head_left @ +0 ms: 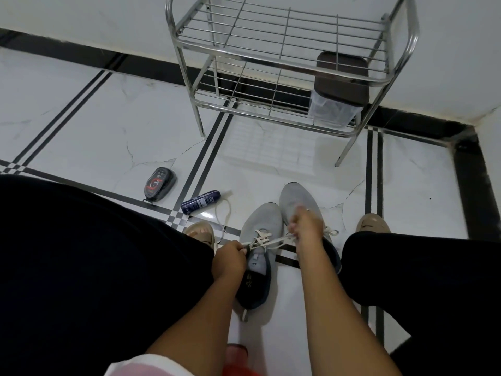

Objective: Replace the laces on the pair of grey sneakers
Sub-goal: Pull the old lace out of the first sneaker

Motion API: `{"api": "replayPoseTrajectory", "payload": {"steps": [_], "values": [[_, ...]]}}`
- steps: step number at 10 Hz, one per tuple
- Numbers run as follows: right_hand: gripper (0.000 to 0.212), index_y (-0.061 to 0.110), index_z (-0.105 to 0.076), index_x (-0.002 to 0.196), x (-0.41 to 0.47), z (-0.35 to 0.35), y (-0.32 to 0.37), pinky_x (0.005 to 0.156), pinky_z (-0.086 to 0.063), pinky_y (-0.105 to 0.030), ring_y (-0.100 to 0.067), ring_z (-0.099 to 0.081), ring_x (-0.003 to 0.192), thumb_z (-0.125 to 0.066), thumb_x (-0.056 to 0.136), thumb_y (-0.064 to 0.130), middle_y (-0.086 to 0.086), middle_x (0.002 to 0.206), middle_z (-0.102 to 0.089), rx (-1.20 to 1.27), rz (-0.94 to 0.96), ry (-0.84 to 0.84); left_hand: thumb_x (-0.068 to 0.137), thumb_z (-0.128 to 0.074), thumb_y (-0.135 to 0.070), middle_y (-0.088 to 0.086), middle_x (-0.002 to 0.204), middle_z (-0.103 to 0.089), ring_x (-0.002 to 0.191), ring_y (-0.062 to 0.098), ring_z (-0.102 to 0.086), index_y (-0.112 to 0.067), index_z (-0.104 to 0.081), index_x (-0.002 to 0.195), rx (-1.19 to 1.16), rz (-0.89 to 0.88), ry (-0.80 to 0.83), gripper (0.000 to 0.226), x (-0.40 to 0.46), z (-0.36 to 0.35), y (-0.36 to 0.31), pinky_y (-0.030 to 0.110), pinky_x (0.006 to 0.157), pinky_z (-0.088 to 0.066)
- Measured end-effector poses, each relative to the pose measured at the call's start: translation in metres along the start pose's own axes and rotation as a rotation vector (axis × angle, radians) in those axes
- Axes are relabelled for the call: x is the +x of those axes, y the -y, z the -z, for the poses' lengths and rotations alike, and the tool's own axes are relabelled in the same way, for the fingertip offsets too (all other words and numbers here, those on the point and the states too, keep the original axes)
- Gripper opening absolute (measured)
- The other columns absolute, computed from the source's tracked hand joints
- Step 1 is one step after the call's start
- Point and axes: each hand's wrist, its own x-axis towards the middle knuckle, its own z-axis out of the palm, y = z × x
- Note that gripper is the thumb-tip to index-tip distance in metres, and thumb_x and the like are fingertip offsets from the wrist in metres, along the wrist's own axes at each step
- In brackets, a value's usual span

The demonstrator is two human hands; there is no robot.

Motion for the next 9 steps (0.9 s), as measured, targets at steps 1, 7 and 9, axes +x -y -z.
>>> {"api": "replayPoseTrajectory", "payload": {"steps": [1, 7, 9], "values": [[0.028, 0.015, -0.058, 0.064, -0.007, -0.016, -0.026, 0.062, -0.041, -0.027, -0.023, -0.057, 0.071, -0.062, 0.088, 0.03, 0.0, 0.068, -0.058, -1.173, 0.367, 0.341, 0.093, -0.056, -0.03, 0.005, 0.105, -0.068, 0.099, 0.025, -0.062, -0.021, -0.068, 0.102, -0.005, 0.005, 0.008, 0.017, 0.0, 0.0, 0.0, 0.027, 0.079, -0.045], [0.035, 0.008, -0.057, 0.115, -0.021, 0.004, -0.005, 0.076, -0.05, -0.032, -0.032, -0.061, 0.101, -0.058, 0.082, 0.018, -0.014, 0.118, -0.058, -1.185, 0.195, 0.066, 0.084, -0.058, -0.024, 0.003, 0.115, -0.049, 0.109, 0.025, -0.05, -0.024, -0.058, 0.116, 0.339, -0.511, -0.014, 0.032, 0.007, -0.005, -0.017, 0.034, 0.083, -0.045], [0.038, 0.012, -0.053, 0.117, -0.055, 0.008, -0.055, 0.071, -0.048, -0.028, -0.026, -0.061, 0.094, -0.063, 0.084, 0.026, -0.012, 0.111, -0.062, -1.343, 0.076, 0.417, 0.092, -0.05, -0.022, 0.007, 0.116, -0.048, 0.107, 0.026, -0.049, -0.014, -0.054, 0.117, 0.612, -0.603, -0.054, 0.026, 0.012, -0.013, -0.02, 0.038, 0.079, -0.047]]}}
